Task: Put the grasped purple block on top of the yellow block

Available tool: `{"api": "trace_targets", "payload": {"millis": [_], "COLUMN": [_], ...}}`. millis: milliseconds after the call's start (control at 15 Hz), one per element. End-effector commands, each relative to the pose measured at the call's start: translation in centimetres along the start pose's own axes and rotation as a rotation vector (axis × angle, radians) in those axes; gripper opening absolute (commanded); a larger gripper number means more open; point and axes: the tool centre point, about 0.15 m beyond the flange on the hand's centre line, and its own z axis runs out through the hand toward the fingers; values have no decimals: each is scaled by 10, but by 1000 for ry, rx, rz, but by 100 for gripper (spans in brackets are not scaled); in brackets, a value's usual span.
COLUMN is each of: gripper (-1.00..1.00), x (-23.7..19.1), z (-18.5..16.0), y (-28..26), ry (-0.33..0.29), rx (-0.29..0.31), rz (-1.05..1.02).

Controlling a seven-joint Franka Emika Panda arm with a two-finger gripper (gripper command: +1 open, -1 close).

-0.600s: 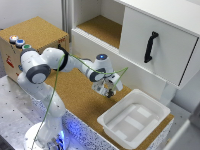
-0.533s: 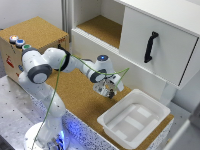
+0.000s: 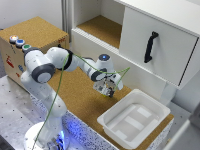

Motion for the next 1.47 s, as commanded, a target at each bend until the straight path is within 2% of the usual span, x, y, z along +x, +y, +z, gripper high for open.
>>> {"api": "trace_targets", "payload": {"millis": [0, 333, 467, 733, 800, 933, 1067, 1200, 1400], "gripper": [-100, -100, -100, -100, 100, 100, 100, 100, 100], "x": [-5, 3, 6, 13, 12, 12, 14, 16, 16], "z": [-13, 8, 21, 22, 26, 28, 19, -3, -3], "y": [-18, -27, -26, -18, -20, -22, -18, -9, -9], "ry": [-23, -45, -52, -49, -74, -90, -73, -38, -38], "rx": [87, 100, 81, 74, 84, 98, 91, 85, 85], "rz": [-23, -53, -56, -43, -56, -80, -75, -74, -74]}}
